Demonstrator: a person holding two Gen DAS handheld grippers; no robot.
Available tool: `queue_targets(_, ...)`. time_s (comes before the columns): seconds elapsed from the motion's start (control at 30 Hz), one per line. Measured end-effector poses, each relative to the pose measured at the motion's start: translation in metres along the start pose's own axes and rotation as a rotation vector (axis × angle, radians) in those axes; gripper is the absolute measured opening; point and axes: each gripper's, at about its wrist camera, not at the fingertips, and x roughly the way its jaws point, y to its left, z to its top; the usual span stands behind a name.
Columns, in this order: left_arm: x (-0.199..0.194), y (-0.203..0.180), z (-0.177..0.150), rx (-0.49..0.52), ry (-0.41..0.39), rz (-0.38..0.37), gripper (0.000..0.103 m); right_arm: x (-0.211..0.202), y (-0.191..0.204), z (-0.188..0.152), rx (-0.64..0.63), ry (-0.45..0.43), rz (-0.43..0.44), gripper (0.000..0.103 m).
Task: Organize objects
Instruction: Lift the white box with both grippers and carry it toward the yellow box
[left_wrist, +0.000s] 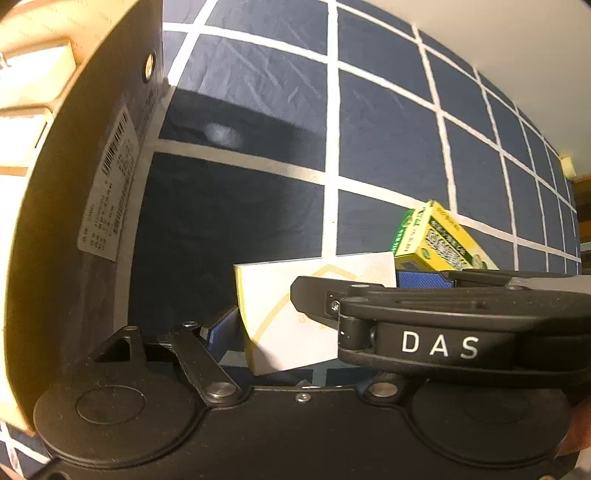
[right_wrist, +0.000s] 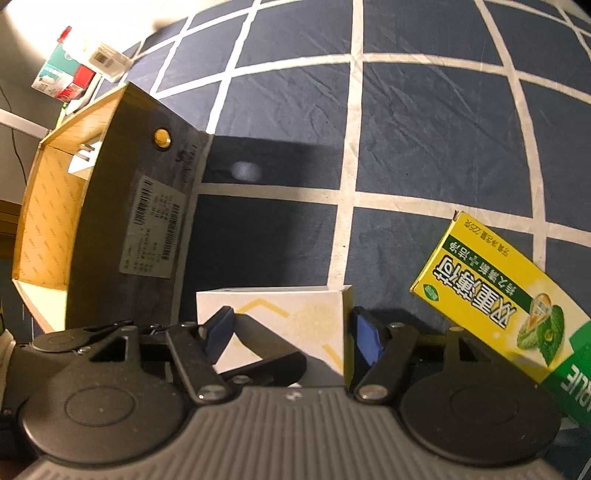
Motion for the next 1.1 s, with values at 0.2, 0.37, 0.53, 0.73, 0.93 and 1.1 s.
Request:
queue_targets(0.2, -0.023, -0.011, -0.009, 0.031, -0.039, 0.009, 0.073, -0.024, 0.006, -0.014, -0.002, -0.048, 0.013, 0.068)
queue_targets(0.37, -0.044, -0.016, -0.018, 0.044, -0.071, 0.013, 0.073, -0.042, 0.016, -0.026, 0.003, -0.088, 0.012, 0.068)
queue_targets(0.53, -0.064, -0.015, -0.026, 0.046, -0.104, 0.021, 0.073, -0.058, 0.031, -0.037, 0.014, -0.127, 0.015, 0.068)
queue_targets(0.73, -0.083, -0.007, -0.034, 0.047, -0.132, 0.026, 0.073, -0.068, 0.051, -0.05, 0.033, -0.164, 0.012, 0.068)
queue_targets(0.93, -0.103, 0.009, -0.041, 0.048, -0.151, 0.03, 0.073, -0.073, 0.078, -0.061, 0.058, -0.196, 0.007, 0.068)
queue_targets(1.1, -0.12, 0.028, -0.047, 0.043, -0.171, 0.036, 0.072, -0.072, 0.105, -0.068, 0.075, -0.222, 0.004, 0.068)
